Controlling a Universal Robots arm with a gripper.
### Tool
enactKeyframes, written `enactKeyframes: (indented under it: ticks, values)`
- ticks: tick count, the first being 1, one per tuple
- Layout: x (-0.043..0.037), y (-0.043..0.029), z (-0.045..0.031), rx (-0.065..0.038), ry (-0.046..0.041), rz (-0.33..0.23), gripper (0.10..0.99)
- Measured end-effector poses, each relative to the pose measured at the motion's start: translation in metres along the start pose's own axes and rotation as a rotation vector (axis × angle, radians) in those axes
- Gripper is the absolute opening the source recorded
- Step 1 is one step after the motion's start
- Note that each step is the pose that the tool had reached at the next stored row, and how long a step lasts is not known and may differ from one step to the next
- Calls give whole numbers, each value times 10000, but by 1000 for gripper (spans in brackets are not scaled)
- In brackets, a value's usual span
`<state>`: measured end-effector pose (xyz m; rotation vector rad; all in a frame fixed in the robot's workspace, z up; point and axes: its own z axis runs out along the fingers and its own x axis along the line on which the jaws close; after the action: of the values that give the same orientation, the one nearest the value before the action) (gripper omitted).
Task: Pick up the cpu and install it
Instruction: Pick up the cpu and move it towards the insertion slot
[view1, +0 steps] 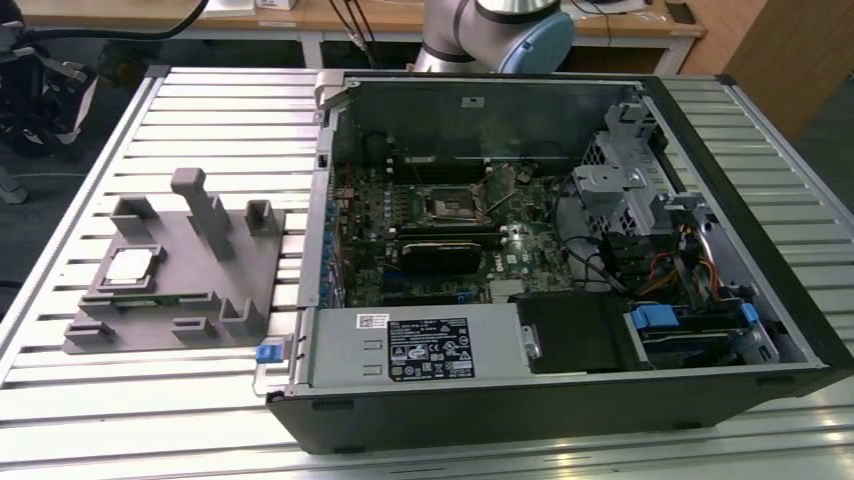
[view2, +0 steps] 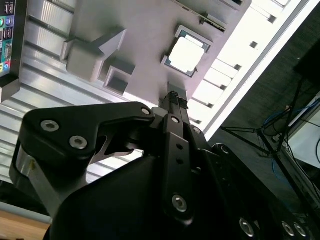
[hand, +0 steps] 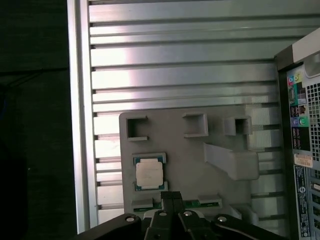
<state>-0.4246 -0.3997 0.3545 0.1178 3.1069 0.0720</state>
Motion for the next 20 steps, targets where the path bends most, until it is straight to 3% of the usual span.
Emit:
enactKeyframes:
  ticks: [2,5,10,11,20]
  values:
    - [0,-1,7,0,0,-1,114]
    - [0,-2,21,-1,-1,0,290]
    - [1,-5,67,-2,11,-1,408]
    - [2,-6,78,-5,13,0,471]
    - [4,-10,141,-7,21,0,471]
